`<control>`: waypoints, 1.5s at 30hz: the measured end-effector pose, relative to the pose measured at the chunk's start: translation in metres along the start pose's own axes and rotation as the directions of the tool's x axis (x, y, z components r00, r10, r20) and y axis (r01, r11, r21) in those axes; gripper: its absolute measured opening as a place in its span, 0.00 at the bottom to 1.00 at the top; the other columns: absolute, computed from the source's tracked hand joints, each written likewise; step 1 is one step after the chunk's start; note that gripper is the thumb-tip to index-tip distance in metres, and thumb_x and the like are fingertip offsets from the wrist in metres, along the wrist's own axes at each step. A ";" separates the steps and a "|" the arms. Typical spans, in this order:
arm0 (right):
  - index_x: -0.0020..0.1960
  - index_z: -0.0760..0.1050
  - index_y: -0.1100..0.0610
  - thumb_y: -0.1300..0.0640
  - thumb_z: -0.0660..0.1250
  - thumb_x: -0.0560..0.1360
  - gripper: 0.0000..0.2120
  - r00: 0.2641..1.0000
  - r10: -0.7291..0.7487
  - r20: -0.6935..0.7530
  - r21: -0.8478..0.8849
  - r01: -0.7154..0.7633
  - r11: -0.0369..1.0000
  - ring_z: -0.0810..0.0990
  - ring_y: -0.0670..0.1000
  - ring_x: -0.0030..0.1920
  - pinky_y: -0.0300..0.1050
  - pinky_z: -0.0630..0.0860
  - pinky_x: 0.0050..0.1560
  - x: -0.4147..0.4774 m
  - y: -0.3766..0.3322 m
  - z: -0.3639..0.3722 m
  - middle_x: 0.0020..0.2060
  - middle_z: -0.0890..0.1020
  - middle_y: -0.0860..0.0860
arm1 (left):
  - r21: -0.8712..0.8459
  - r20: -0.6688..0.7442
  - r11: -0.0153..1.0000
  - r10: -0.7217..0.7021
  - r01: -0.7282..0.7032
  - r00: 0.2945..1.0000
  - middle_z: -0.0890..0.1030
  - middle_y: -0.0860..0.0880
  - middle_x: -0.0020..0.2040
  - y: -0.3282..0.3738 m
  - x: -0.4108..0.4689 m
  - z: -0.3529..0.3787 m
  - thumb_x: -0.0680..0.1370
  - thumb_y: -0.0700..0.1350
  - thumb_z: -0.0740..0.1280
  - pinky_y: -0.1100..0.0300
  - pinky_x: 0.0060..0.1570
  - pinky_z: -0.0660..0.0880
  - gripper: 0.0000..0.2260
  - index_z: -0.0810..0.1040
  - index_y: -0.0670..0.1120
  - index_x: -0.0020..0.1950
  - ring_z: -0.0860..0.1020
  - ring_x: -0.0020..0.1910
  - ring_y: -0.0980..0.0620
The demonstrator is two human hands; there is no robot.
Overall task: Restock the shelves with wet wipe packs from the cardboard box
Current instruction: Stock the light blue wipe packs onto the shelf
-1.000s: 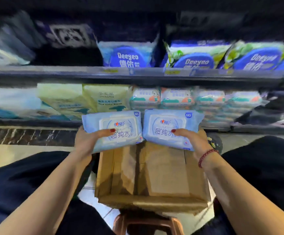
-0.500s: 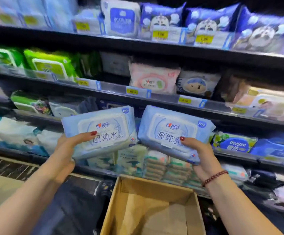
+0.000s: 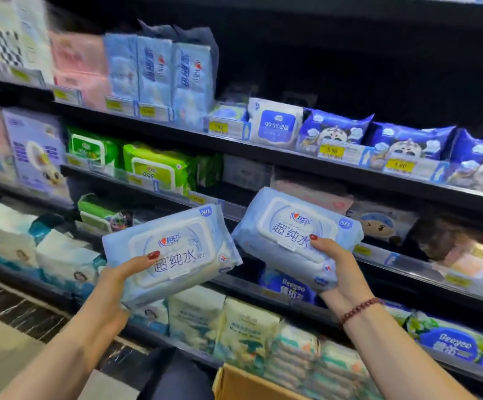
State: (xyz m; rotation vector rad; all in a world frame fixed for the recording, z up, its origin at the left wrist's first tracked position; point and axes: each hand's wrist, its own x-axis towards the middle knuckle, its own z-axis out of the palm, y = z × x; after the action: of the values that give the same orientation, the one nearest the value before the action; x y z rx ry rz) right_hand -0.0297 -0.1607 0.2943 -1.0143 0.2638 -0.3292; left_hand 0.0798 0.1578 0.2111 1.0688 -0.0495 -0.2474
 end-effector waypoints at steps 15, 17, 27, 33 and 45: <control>0.62 0.78 0.60 0.57 0.70 0.66 0.24 0.996 0.078 0.031 -0.112 -0.074 0.991 0.80 0.59 0.47 0.50 0.75 0.49 0.092 -0.005 0.106 0.55 0.82 0.59 | -0.125 -0.096 0.992 -0.041 0.029 0.995 0.84 0.41 0.54 0.034 0.011 0.009 0.60 0.43 0.77 0.46 0.56 0.77 0.26 0.81 0.44 0.58 0.81 0.53 0.41; 0.61 0.78 0.60 0.57 0.69 0.67 0.23 0.993 0.109 0.036 -0.108 -0.104 0.989 0.80 0.59 0.46 0.50 0.76 0.49 0.105 -0.006 0.117 0.55 0.81 0.59 | -0.150 -0.085 0.987 -0.067 0.054 0.994 0.84 0.42 0.53 0.032 0.014 0.006 0.64 0.43 0.73 0.50 0.47 0.80 0.22 0.81 0.44 0.57 0.82 0.51 0.42; 0.59 0.77 0.63 0.54 0.75 0.60 0.29 0.998 0.053 -0.036 -0.195 -0.059 0.979 0.80 0.58 0.43 0.50 0.79 0.44 0.160 -0.003 0.150 0.54 0.82 0.62 | -0.243 -0.105 0.963 -0.149 0.120 0.983 0.83 0.38 0.53 0.034 0.030 0.008 0.67 0.41 0.69 0.48 0.54 0.75 0.17 0.81 0.40 0.55 0.82 0.49 0.40; 0.52 0.77 0.62 0.49 0.81 0.47 0.36 0.978 -0.024 -0.209 -0.412 -0.066 0.909 0.80 0.57 0.45 0.50 0.79 0.47 0.182 0.005 0.149 0.50 0.80 0.56 | -0.274 -0.084 0.956 -0.133 0.105 0.988 0.83 0.37 0.52 0.034 0.037 0.008 0.70 0.41 0.67 0.48 0.41 0.80 0.16 0.81 0.40 0.56 0.84 0.41 0.41; 0.46 0.77 0.59 0.48 0.80 0.62 0.21 0.949 -0.292 -0.115 -0.876 0.041 0.481 0.80 0.56 0.47 0.48 0.77 0.53 0.196 0.025 0.114 0.48 0.82 0.55 | -0.270 -0.058 0.956 -0.132 0.112 0.990 0.84 0.39 0.52 0.033 0.039 0.006 0.69 0.40 0.67 0.50 0.42 0.80 0.14 0.80 0.42 0.54 0.85 0.41 0.45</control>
State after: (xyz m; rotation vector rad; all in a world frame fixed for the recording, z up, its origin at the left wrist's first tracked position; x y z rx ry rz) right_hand 0.1958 -0.1357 0.3180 -2.0472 0.6039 -0.5296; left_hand 0.1223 0.1594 0.2399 0.8131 0.1159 -0.3162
